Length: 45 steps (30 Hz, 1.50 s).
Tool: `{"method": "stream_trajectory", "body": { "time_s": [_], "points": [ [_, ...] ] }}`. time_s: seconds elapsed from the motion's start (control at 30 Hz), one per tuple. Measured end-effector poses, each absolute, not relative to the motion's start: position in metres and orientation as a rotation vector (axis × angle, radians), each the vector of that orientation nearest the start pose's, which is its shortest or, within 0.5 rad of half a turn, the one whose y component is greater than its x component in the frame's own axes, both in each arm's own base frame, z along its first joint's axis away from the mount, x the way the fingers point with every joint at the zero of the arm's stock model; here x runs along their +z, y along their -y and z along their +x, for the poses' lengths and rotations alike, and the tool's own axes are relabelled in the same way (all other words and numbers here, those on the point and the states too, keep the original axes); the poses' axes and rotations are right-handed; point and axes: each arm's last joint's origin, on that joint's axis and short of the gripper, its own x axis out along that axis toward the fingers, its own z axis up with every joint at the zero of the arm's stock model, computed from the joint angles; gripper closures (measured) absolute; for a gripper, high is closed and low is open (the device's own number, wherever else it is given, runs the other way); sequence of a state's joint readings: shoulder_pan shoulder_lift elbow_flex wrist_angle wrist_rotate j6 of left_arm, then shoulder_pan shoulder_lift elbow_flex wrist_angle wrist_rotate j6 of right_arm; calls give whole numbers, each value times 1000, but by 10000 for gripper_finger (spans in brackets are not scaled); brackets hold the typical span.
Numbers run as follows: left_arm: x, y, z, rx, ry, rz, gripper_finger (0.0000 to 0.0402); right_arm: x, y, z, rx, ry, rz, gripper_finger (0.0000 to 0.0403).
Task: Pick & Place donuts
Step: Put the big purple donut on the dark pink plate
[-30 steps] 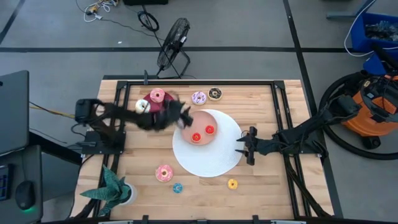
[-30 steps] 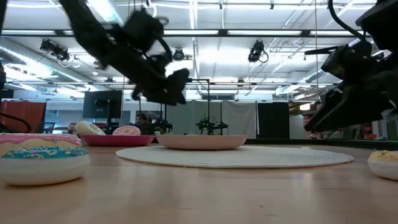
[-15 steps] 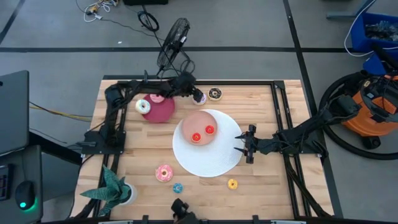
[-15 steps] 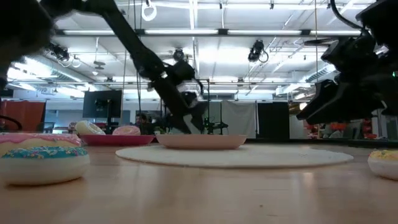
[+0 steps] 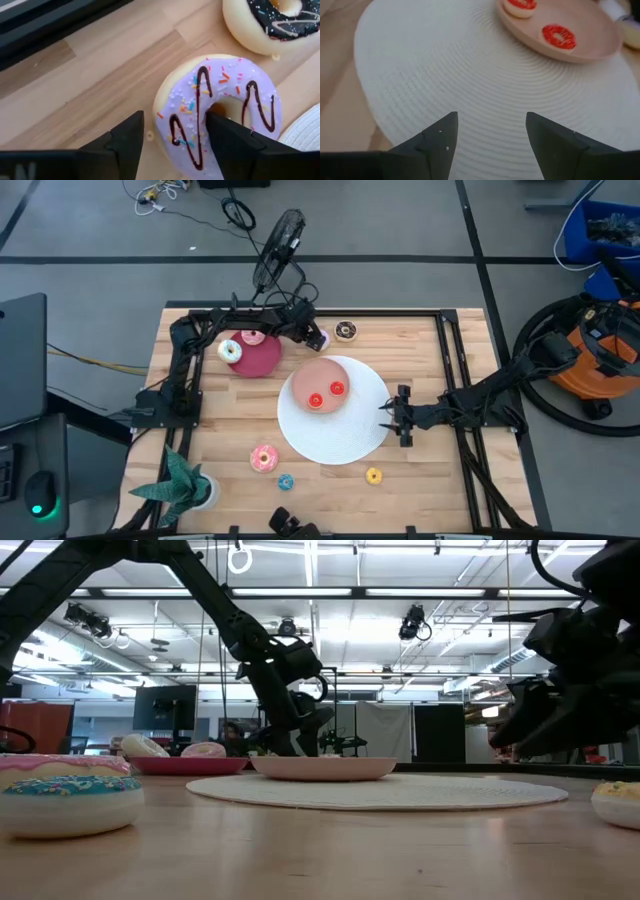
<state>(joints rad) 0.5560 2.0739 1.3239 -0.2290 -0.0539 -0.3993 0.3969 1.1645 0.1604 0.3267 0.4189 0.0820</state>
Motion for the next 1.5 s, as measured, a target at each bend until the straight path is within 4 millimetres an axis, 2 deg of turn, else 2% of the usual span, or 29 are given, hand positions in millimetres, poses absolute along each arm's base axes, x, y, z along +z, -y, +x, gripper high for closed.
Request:
{"method": "stream_trajectory", "body": {
  "time_s": [0.17, 0.37, 0.5, 0.63, 0.8, 1.0, 1.1, 1.2, 1.33, 1.5],
  "points": [
    [131, -223, 357, 742, -857, -591, 219, 111, -58, 160, -15, -641, -168, 158],
    [135, -224, 355, 743, -856, -591, 327, 109, -67, 156, 21, -655, -143, 158],
    [156, -221, 349, 743, -842, -588, 385, 110, -74, 153, 56, -646, -146, 158],
    [193, -211, 335, 767, -846, -572, 378, 110, -77, 151, 47, -634, -161, 158],
    [235, -183, 312, 840, -909, -534, 369, 110, -79, 150, 54, -629, -160, 158],
    [258, -151, 289, 899, -1031, -546, 379, 109, -78, 150, 40, -640, -126, 158],
    [256, -141, 283, 967, -1096, -494, 373, 109, -79, 149, 41, -644, -122, 158],
    [245, -137, 279, 1064, -1121, -387, 372, 109, -81, 148, 52, -644, -117, 158],
    [217, -137, 273, 1135, -1115, -311, 373, 110, -84, 146, 73, -637, -118, 158],
    [180, -144, 261, 1140, -1068, -289, 373, 111, -87, 146, 95, -616, -130, 158]
  ]
}}
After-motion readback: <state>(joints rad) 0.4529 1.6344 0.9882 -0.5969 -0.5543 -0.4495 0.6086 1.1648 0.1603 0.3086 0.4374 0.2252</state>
